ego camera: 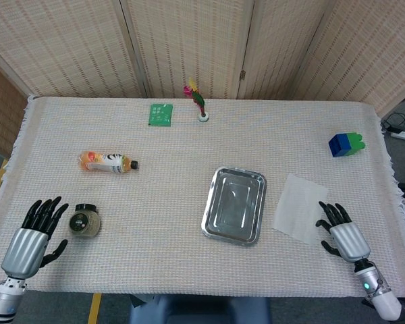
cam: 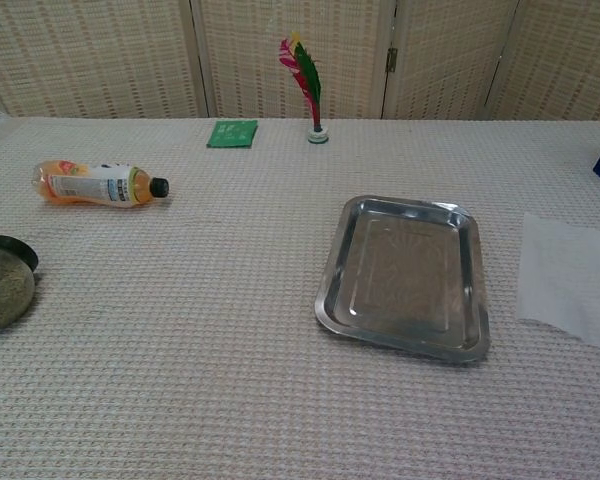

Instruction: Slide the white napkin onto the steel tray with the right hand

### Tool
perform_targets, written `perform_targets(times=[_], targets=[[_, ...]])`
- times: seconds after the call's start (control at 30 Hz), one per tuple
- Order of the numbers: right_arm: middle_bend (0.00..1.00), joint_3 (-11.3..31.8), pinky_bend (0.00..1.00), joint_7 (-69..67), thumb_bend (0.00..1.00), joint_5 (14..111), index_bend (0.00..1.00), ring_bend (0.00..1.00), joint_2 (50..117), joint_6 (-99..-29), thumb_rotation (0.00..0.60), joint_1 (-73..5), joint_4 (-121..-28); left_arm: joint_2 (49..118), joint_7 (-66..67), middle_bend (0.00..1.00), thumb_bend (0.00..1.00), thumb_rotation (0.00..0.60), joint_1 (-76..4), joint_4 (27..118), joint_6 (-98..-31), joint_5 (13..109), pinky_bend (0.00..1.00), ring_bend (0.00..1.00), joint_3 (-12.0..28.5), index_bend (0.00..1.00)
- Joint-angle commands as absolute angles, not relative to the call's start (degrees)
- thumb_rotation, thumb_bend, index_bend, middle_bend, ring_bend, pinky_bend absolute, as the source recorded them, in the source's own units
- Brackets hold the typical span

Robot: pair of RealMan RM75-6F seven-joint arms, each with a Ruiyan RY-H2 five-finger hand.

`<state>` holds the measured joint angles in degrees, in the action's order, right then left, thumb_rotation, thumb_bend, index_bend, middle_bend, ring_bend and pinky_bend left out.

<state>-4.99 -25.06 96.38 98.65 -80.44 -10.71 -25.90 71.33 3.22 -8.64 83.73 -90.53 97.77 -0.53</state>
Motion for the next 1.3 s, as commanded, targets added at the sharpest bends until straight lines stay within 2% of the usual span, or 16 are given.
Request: perform_targets(times=[0.03, 0.2, 0.47, 0.83, 1.1, 1.3], targets=[[0.0, -4.9, 0.0, -23.9, 0.34, 96.1, 0.4, 0.0, 99.2, -80.4, 0.6, -10.9, -25.6, 70.9, 3.9, 0.0, 0.39, 0.6, -8.2, 84.7, -88.8, 95.5, 0.0, 0.0, -0.6, 0.0], [0.0, -4.9, 0.0, -24.0, 0.34, 96.0, 0.4, 0.0, 100.0, -80.2, 0.6, -11.5, -25.0, 70.1, 4.9, 0.0, 0.39, 0.6, -8.1, 86.2, -88.4, 95.2, 0.0, 0.0, -0.7, 0.0], [0.0, -5.1, 0.0, -23.0, 0.34, 95.9, 0.4, 0.0, 99.6, -77.4, 0.6, -13.1, -26.8, 70.3, -0.8, 0.0, 0.4, 0.6, -8.2, 83.5, -93.1, 100.6, 0.0, 0.0, -1.3, 0.0], [0.0, -4.2, 0.0, -19.7, 0.35, 95.1, 0.4, 0.0, 101.6, -77.4, 0.6, -14.2, -25.8, 70.0, -3.1, 0.0, 0.42, 0.6, -8.1, 82.3, -94.7, 102.1, 0.0, 0.0, -1.6, 0.0], [0.01, -3.8, 0.0, -21.1, 0.38, 94.5, 0.54, 0.0, 102.8, -75.9, 0.6, -15.7, -24.5, 69.9, -3.5, 0.0, 0.42, 0.6, -8.0, 82.1, -95.1, 102.4, 0.0, 0.0, -1.8, 0.0], [0.07, -3.7, 0.0, -23.1, 0.41, 94.6, 0.64, 0.0, 103.7, -76.8, 0.6, -16.2, -23.2, 70.1, -3.0, 0.0, 0.43, 0.6, -8.0, 81.8, -95.0, 101.9, 0.0, 0.0, -1.5, 0.0]])
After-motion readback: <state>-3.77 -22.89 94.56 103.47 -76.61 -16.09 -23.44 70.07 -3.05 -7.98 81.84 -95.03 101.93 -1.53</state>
